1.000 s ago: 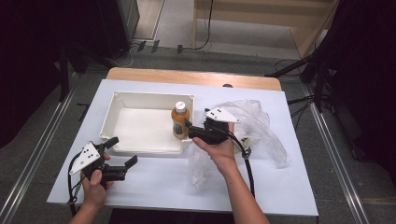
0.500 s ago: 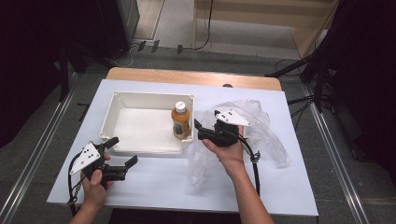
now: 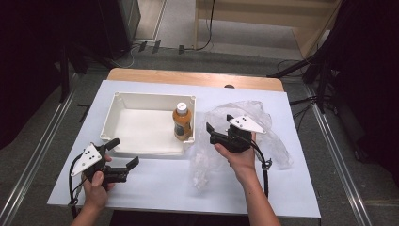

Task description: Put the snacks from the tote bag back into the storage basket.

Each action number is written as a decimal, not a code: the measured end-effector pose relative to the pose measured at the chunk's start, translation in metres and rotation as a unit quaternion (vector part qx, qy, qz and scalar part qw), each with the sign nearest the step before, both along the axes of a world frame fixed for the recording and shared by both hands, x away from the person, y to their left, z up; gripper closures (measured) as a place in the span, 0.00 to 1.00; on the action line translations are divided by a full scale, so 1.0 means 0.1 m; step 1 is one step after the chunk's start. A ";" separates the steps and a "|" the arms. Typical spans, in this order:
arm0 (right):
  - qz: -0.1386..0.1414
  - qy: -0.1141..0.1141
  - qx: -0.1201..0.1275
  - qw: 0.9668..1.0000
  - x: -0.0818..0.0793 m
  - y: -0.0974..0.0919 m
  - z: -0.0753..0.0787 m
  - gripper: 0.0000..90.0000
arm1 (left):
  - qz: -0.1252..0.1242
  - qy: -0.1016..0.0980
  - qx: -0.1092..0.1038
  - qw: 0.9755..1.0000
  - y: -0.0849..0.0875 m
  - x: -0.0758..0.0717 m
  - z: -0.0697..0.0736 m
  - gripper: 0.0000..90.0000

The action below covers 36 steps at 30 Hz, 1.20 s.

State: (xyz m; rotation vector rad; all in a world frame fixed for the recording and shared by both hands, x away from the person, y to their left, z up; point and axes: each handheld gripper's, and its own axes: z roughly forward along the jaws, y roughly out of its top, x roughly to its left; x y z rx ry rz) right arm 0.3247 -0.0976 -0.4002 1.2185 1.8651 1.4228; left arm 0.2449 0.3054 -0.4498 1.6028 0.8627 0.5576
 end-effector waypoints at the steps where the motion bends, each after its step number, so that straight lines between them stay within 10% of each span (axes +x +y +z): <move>1: -0.003 0.000 0.000 1.000 -0.01 -0.02 0.00 0.24 | 0.000 0.001 0.001 1.000 0.00 0.00 0.00 0.00; 36: -0.059 0.000 -0.006 0.998 -0.20 -0.63 -0.15 0.24 | 0.006 0.000 0.002 1.000 -0.01 -0.01 -0.01 0.00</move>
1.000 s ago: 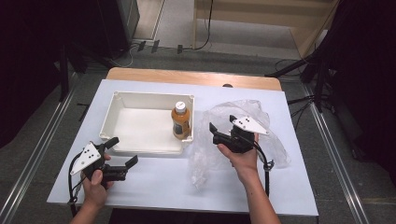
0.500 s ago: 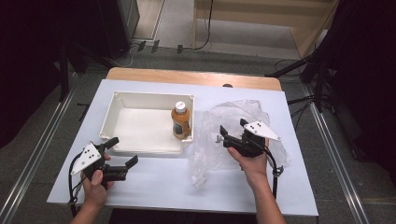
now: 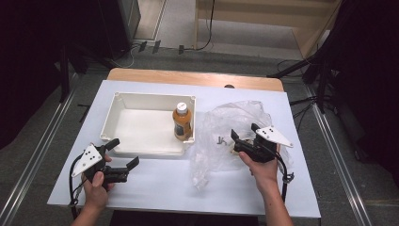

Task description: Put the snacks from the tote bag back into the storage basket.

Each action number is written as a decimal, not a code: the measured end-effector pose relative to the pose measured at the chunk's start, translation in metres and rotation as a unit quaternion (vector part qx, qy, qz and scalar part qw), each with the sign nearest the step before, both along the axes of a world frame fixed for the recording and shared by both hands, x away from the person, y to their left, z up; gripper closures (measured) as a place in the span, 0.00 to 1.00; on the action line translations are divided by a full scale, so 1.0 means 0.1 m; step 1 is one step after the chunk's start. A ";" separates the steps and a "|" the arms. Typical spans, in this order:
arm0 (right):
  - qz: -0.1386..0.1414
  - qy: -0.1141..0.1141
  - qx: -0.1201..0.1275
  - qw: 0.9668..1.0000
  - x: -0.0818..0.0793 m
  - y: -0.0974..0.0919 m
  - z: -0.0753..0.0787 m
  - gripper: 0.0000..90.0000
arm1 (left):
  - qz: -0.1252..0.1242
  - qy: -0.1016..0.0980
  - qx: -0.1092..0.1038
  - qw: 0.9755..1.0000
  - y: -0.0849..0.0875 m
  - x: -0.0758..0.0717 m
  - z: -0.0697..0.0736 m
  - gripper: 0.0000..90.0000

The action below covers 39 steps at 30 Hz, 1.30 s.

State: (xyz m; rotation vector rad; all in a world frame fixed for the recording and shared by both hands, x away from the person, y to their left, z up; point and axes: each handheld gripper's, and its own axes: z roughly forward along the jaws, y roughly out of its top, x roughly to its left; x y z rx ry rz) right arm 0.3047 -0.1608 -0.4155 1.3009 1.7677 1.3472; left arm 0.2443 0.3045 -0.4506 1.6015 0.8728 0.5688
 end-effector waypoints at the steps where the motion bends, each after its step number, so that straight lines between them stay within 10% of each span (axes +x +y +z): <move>1: -0.001 0.000 0.000 1.000 0.00 -0.01 0.00 0.24 | 0.001 0.000 0.000 1.000 0.00 0.00 0.00 0.00; 39: -0.048 0.012 -0.031 0.998 -0.25 -0.66 -0.20 0.24 | 0.004 0.001 0.004 1.000 0.00 0.00 0.00 0.00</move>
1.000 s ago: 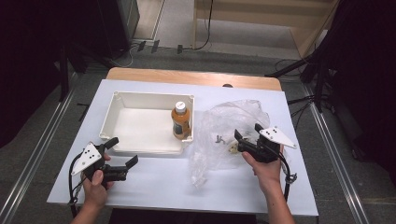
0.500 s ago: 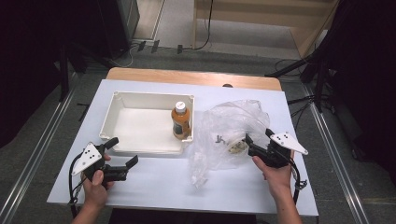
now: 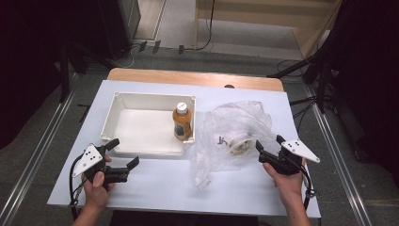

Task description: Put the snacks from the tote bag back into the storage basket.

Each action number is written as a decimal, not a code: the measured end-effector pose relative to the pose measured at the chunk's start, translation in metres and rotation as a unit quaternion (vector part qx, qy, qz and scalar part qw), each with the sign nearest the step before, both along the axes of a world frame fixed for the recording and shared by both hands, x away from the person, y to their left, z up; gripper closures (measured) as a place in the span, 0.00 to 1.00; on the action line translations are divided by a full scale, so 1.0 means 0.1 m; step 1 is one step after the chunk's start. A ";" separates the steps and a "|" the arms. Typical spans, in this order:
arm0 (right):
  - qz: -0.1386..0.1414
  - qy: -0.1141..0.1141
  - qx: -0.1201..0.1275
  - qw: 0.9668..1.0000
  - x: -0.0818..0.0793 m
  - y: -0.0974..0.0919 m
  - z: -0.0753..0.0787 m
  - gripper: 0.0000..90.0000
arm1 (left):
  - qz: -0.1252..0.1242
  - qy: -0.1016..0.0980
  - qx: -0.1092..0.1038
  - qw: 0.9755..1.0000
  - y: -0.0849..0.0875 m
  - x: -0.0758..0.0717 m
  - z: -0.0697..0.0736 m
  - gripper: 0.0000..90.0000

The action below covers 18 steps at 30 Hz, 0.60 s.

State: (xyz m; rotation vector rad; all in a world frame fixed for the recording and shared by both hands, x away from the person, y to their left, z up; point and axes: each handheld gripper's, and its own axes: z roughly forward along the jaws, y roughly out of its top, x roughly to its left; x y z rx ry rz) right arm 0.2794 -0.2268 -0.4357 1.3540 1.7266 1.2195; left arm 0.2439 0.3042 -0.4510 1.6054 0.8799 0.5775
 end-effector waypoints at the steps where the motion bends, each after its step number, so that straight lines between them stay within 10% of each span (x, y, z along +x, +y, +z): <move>1: 0.001 -0.001 -0.001 1.000 -0.01 0.00 0.00 0.24 | 0.001 0.000 0.000 1.000 0.00 0.00 0.00 0.00; 18: -0.010 -0.001 0.000 1.000 -0.21 -0.20 -0.05 0.24 | -0.002 0.007 -0.003 1.000 -0.01 0.02 0.00 0.00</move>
